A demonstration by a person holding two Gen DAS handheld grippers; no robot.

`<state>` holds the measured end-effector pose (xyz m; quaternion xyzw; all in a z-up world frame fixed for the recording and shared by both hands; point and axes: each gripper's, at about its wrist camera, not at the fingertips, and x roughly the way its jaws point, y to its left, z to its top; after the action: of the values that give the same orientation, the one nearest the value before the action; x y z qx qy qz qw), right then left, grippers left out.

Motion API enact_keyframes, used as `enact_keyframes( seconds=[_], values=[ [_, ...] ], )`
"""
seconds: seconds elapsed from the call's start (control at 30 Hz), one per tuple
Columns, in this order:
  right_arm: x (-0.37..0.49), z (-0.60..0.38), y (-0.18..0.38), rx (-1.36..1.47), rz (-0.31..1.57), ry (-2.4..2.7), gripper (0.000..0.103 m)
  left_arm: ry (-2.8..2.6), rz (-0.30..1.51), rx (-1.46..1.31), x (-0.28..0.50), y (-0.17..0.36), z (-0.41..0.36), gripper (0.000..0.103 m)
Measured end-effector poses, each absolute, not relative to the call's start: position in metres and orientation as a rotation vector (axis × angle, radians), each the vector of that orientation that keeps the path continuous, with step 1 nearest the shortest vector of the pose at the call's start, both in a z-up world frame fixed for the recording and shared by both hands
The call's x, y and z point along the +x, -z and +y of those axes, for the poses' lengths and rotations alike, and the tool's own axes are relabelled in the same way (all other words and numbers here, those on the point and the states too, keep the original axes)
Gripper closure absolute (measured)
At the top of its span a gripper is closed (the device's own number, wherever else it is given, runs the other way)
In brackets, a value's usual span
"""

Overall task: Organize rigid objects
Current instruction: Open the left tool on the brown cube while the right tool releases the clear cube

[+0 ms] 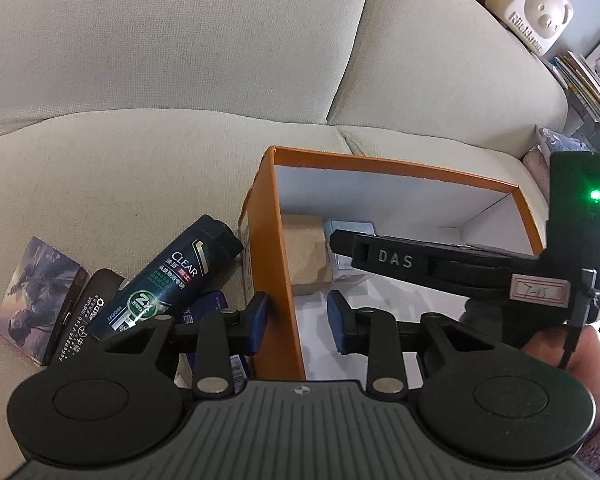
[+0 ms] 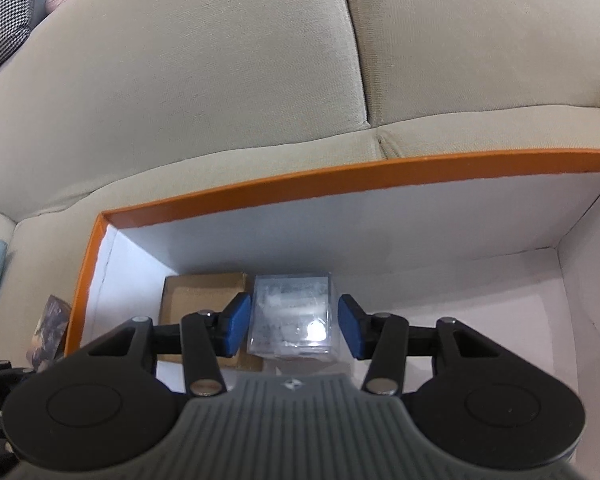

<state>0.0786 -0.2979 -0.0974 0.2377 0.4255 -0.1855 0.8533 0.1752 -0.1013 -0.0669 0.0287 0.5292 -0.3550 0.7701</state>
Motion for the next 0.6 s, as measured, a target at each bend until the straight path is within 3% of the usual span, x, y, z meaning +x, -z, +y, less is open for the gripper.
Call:
enact_keyframes(
  seconds=[0.17, 0.3, 0.43, 0.6],
  values=[
    [0.062, -0.302, 0.093, 0.471, 0.901, 0.361, 0.043, 0.768, 1.145, 0.061, 0.173, 0.065, -0.099, 0.067],
    [0.051, -0.297, 0.089, 0.413, 0.949, 0.315, 0.026, 0.769, 1.144, 0.058, 0.172, 0.065, -0.097, 0.067],
    [0.069, -0.295, 0.094, 0.377, 1.032, 0.299, 0.028, 0.769, 1.146, 0.055, 0.172, 0.066, -0.098, 0.067],
    [0.088, -0.289, 0.097, 0.406, 1.049, 0.281, 0.041, 0.754, 1.147, 0.049, 0.175, 0.066, -0.095, 0.068]
  ],
)
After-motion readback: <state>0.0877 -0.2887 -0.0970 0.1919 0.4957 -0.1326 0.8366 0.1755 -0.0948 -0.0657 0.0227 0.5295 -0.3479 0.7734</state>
